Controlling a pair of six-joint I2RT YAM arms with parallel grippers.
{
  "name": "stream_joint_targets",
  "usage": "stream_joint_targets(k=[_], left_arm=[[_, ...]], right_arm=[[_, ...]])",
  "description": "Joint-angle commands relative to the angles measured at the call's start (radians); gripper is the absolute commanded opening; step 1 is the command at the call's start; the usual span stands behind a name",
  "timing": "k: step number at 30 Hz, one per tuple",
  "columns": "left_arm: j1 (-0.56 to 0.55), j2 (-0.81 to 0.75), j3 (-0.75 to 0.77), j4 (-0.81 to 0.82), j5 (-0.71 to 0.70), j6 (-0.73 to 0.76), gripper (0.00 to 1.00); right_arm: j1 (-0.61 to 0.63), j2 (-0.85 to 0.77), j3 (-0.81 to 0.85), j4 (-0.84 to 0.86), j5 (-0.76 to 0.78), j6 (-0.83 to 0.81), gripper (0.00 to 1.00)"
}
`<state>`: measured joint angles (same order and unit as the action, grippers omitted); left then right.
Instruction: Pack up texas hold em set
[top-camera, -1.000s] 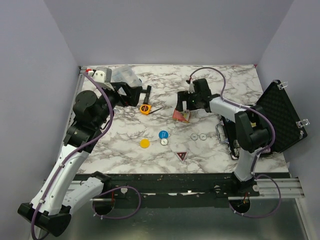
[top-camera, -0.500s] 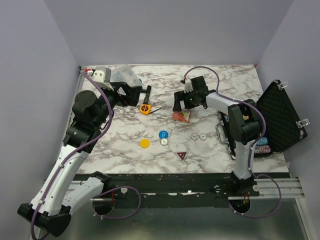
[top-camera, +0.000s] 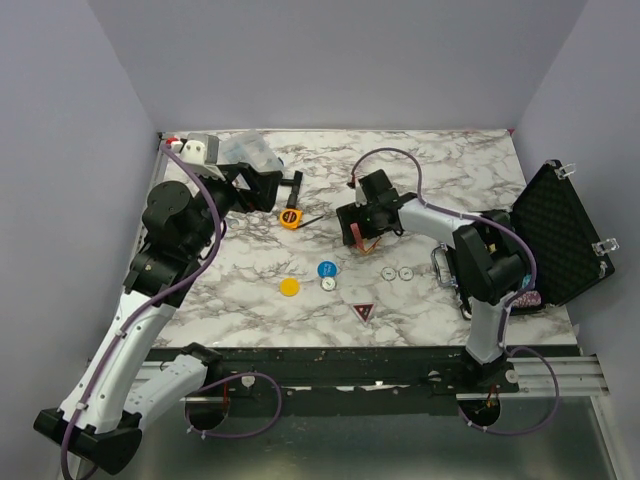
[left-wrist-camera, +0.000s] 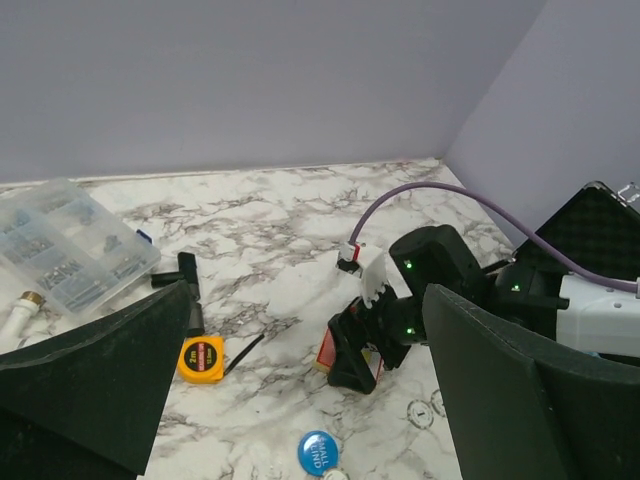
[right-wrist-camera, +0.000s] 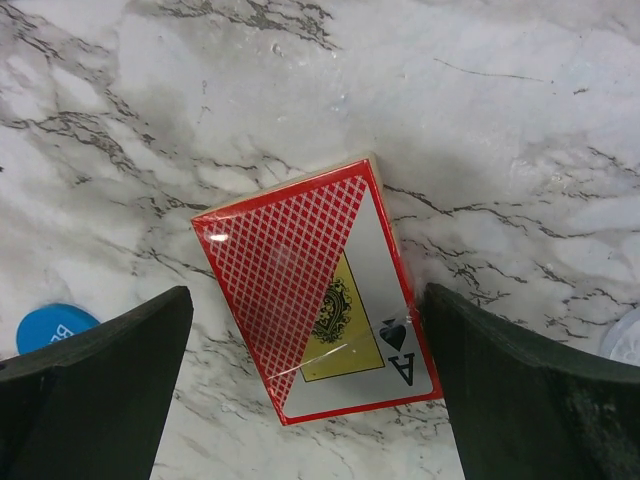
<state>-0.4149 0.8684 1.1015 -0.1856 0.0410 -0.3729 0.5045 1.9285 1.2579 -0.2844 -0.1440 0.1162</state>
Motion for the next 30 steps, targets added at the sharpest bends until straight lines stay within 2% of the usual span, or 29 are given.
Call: stream_joint_targets(k=[1,8,13,18,30], left_arm=[[-0.007,0.015,0.029,-0.025,-0.025,-0.014,0.99],[-0.007,0.027,0.029,-0.026,-0.024,-0.018,0.98],[-0.007,0.036,0.032,-0.029,-0.019,-0.02,0.98],[-0.007,0.038,0.035,-0.031,-0.011,-0.02,0.98],[-0.007,0.048,0.044,-0.043,0.0,-0.026,0.98]], right_arm=[[0.026,0.076,0.094,-0.225,0.241,0.003,1.0],[0.053,0.148,0.195,-0.314,0.28,-0.053,1.0],[0.075,0.18,0.245,-0.355,0.233,-0.1,0.91],[0.076,0.178,0.243,-0.342,0.202,-0.107,0.88],[0.076,0.186,0.237,-0.345,0.192,-0.147,0.88]])
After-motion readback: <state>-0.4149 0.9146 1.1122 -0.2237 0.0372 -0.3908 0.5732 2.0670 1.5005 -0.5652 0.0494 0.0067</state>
